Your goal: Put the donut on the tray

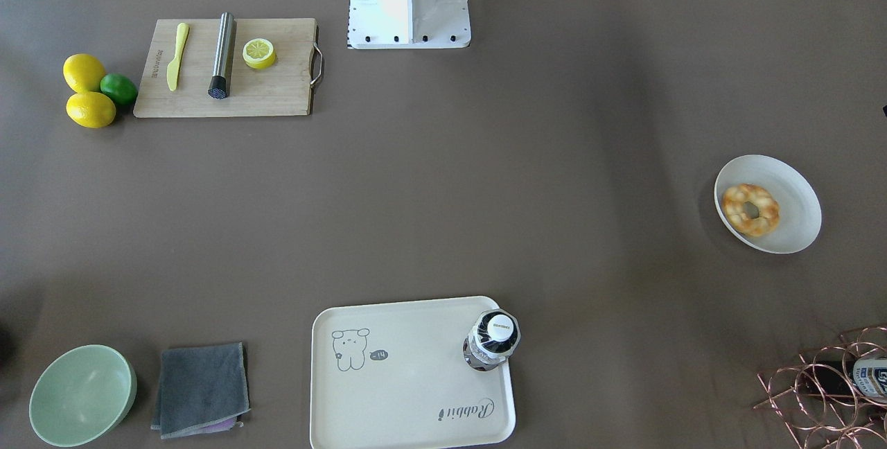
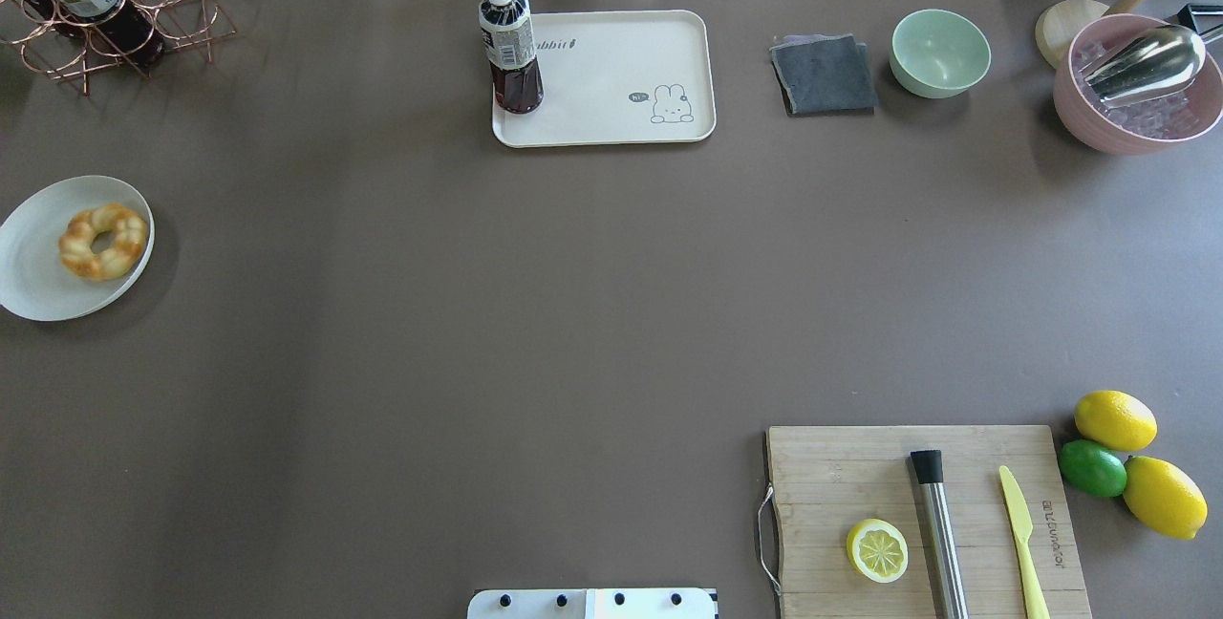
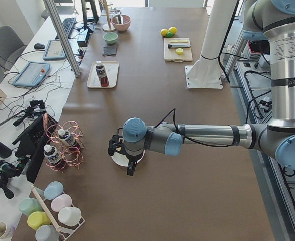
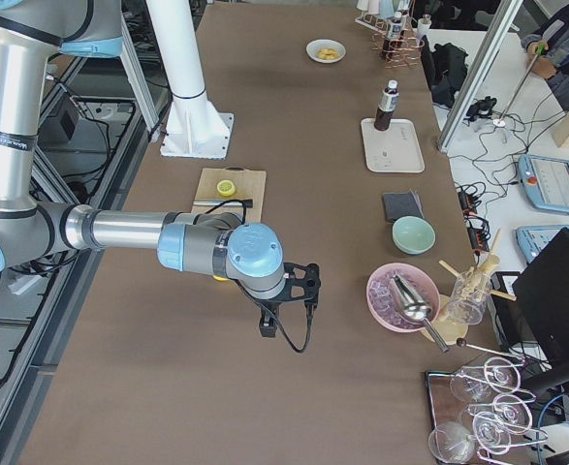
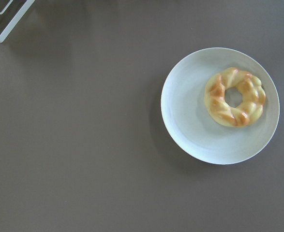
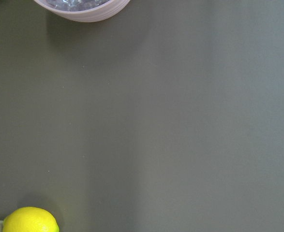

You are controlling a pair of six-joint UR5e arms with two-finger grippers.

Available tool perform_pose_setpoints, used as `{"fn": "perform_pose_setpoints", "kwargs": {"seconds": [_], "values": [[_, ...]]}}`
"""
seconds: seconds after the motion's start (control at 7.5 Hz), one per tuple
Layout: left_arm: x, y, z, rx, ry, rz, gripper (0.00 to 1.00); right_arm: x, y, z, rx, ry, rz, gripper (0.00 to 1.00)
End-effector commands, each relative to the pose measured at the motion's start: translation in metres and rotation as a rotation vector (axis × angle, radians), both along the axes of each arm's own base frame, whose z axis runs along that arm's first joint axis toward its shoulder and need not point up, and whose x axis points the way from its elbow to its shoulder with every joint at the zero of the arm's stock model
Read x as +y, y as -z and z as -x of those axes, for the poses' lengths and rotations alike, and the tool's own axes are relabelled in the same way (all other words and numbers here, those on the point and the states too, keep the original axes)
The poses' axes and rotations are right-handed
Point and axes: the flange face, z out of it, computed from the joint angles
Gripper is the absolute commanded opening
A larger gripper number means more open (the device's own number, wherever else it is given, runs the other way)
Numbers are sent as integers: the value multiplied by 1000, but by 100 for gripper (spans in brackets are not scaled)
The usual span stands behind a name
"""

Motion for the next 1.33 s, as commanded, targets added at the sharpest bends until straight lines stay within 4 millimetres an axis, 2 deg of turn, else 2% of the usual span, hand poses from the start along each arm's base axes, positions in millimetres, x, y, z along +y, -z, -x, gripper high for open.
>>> {"fn": "perform_pose_setpoints", "kwargs": {"seconds": [0.0, 0.13, 0.27, 0.4, 0.67, 0.8, 0.93, 1.07, 1.2], "values": [[-53, -30, -65, 13, -19, 6, 97, -1, 2, 8, -32, 14, -1, 100], [-58, -48, -95, -39, 32, -23, 97, 1, -1, 9, -35, 15, 6, 100], [-52, -58, -137, -32, 25, -19, 97, 3, -2, 10, -49, 14, 11, 100], [-48, -69, -160, -48, -2, -34, 97, 2, 1, 11, -62, 13, 4, 100], [-55, -85, -173, -45, -4, -50, 97, 1, 1, 12, -63, 16, 1, 100], [-54, -85, -177, -41, 0, -38, 83, 1, 1, 12, -63, 18, 0, 100], [-53, -86, -177, -41, 1, -33, 50, 1, 2, 12, -63, 17, 0, 100], [-53, -85, -178, -33, 23, -4, 1, 1, 2, 12, -71, 15, 1, 100], [-54, -80, -185, -25, 20, 0, 0, 1, 4, 14, -81, 6, 15, 100]]}}
